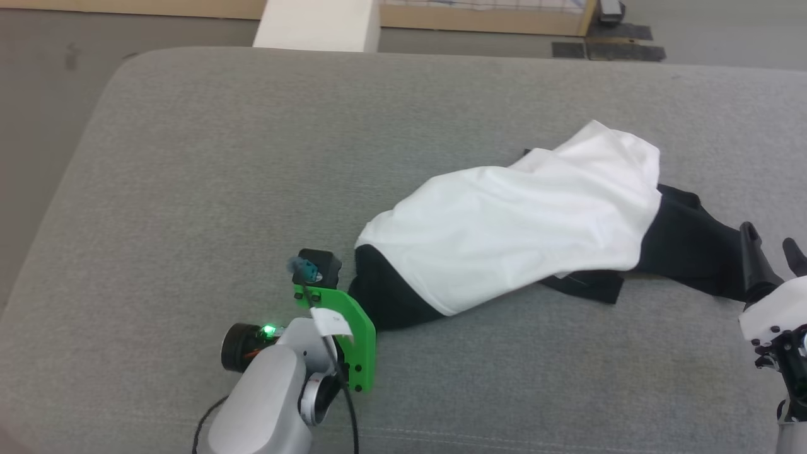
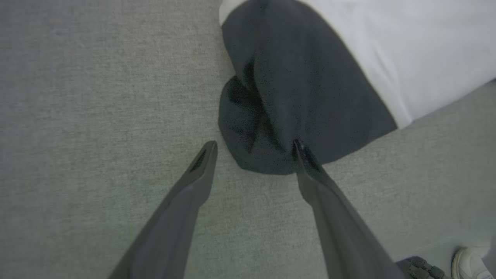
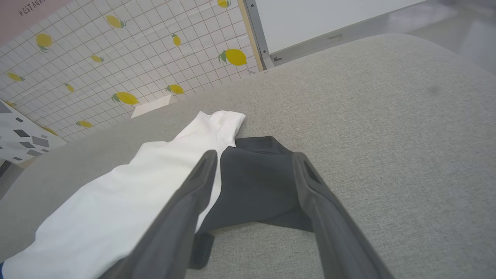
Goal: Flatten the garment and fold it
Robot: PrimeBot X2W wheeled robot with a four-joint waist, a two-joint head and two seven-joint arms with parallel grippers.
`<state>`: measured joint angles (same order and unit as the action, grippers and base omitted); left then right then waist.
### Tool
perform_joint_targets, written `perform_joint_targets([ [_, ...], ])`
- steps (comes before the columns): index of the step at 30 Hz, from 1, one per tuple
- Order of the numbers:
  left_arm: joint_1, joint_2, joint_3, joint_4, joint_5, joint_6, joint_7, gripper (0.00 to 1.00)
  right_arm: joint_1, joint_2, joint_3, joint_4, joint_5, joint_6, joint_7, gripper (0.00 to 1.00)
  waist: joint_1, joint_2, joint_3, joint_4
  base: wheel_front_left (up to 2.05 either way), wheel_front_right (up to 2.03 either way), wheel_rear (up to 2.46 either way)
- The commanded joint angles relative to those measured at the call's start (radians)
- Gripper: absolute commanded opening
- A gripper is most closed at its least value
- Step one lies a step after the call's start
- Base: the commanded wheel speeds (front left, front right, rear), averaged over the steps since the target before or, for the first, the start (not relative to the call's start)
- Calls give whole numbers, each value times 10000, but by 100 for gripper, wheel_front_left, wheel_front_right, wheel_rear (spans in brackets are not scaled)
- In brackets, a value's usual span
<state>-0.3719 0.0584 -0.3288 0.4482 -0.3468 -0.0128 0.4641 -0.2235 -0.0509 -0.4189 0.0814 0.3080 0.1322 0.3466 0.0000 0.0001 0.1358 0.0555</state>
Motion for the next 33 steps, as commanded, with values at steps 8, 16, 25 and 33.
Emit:
perform_joint_targets([
  [8,-608,8,-450,1322,151,187,444,24,15,5,45,93,145,-15,-299,100,0,-1,482,-719,0,0,0],
  [16,-960,-55,350,984,-1140,-23,-986,0,184,6,23,317,184,-15,-409,100,0,-1,314,-477,0,0,0],
  [25,-1399,1081,2812,-1473,-1986,1063,-2172,0,183,6,261,323,93,-15,-357,100,0,-1,-35,122,0,0,0],
  [33,1034,1387,4197,-1604,-2562,2495,-1389,0,248,6,360,463,-9,-15,-368,100,0,-1,1,347,0,0,0],
])
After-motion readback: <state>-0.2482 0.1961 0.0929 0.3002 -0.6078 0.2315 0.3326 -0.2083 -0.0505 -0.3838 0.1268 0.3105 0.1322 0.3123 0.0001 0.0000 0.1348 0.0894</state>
